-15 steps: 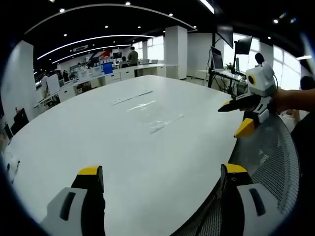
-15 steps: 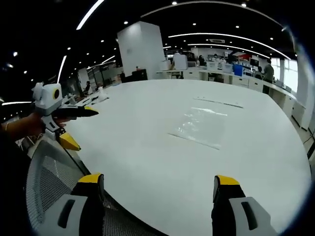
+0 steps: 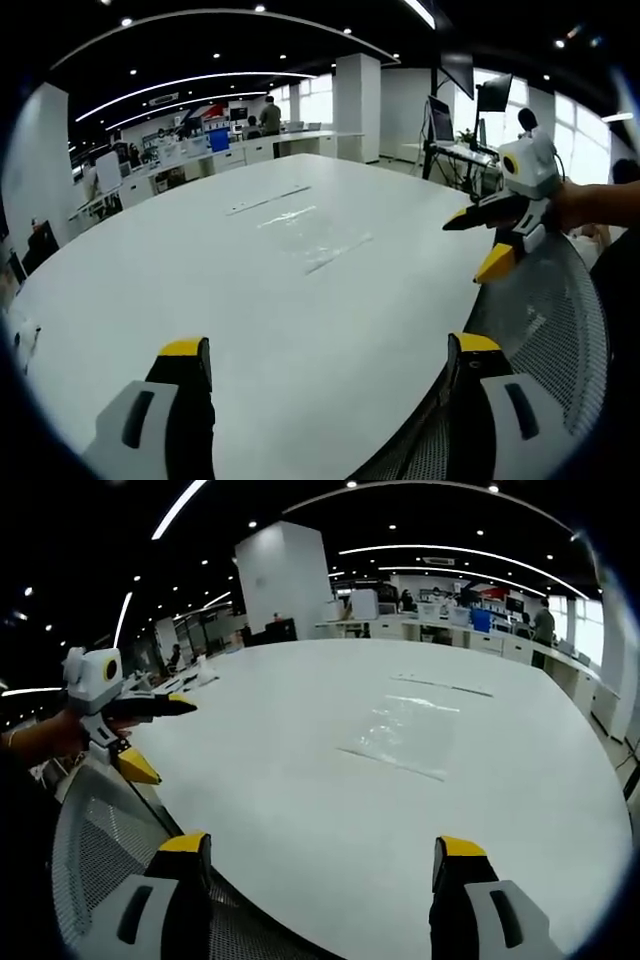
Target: Open the resealable bag by pulling the two sides of the seal apart until the entire bag opening is separated and visibly accessible.
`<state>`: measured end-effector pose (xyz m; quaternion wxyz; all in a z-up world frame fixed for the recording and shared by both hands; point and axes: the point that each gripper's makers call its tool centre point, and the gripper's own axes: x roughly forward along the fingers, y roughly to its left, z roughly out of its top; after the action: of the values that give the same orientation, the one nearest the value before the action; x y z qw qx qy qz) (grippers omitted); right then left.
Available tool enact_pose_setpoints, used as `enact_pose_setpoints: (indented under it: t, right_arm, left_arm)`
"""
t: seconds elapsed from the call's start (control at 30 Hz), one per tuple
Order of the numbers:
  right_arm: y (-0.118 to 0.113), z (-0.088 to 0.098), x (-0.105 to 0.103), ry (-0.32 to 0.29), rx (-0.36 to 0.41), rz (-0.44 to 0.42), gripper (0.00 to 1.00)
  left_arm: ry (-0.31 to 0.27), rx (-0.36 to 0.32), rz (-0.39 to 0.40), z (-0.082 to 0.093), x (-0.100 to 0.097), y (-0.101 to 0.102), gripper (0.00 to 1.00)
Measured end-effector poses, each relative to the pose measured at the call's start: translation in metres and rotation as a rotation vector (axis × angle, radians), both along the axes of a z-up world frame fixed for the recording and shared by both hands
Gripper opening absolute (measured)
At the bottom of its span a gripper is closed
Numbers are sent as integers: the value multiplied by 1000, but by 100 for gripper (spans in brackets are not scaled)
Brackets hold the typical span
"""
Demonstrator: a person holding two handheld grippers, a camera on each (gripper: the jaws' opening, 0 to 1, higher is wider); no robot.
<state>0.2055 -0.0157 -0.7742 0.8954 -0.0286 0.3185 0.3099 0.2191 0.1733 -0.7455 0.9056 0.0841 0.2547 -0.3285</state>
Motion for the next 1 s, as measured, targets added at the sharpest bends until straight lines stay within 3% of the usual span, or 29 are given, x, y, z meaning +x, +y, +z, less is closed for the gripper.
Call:
enact_pose_setpoints:
  t: [0.77, 1.0]
  right_arm:
    - [-5, 0, 5, -4, -3, -22, 90]
    - [-7, 0, 6, -1, -6, -32, 90]
  left_arm:
    - [-4, -11, -26, 2, 5, -3, 97]
    - [10, -59, -19, 3, 9, -4, 97]
